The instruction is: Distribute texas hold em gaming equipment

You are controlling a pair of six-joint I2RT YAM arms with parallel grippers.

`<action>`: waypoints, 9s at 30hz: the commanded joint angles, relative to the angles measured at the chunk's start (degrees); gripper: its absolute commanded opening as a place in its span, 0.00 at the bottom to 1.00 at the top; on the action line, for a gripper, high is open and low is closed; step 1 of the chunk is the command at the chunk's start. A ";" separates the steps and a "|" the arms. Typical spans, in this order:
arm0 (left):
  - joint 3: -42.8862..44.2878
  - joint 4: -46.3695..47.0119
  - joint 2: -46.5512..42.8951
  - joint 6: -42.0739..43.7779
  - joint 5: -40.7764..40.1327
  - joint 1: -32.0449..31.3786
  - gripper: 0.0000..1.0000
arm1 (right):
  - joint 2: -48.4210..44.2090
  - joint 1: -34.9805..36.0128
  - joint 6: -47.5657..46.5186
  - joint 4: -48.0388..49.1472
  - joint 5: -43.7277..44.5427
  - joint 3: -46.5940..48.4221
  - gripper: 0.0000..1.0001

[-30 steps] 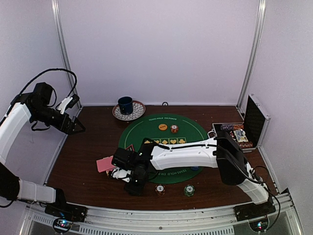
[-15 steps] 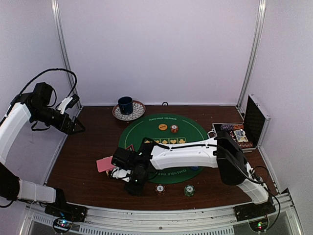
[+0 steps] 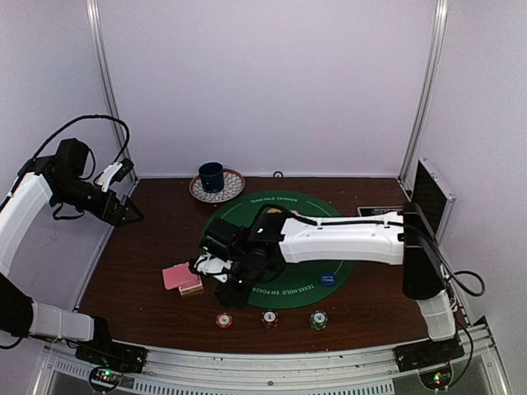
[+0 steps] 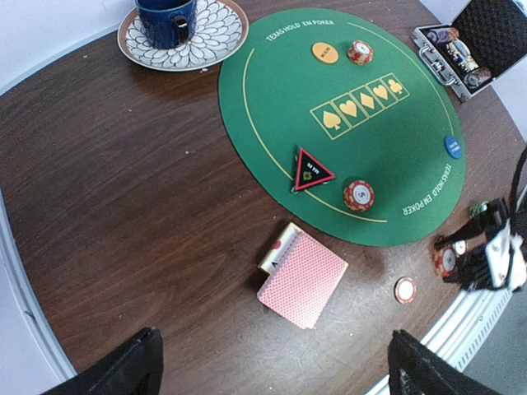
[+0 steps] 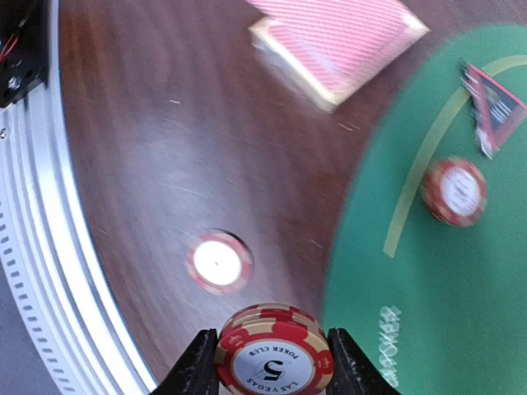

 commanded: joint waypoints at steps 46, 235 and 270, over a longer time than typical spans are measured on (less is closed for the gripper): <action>1.85 0.22 -0.24 0.66 1.66 0.31 0.97 | -19.19 -18.51 8.58 8.74 6.80 -36.46 0.69; 1.34 -0.40 -0.92 2.03 2.76 0.31 0.98 | -14.32 -32.56 8.47 8.19 9.37 -13.51 0.68; 1.43 -1.08 -0.73 2.20 2.83 0.31 0.98 | -10.96 -0.76 6.63 0.69 -2.80 -24.26 0.66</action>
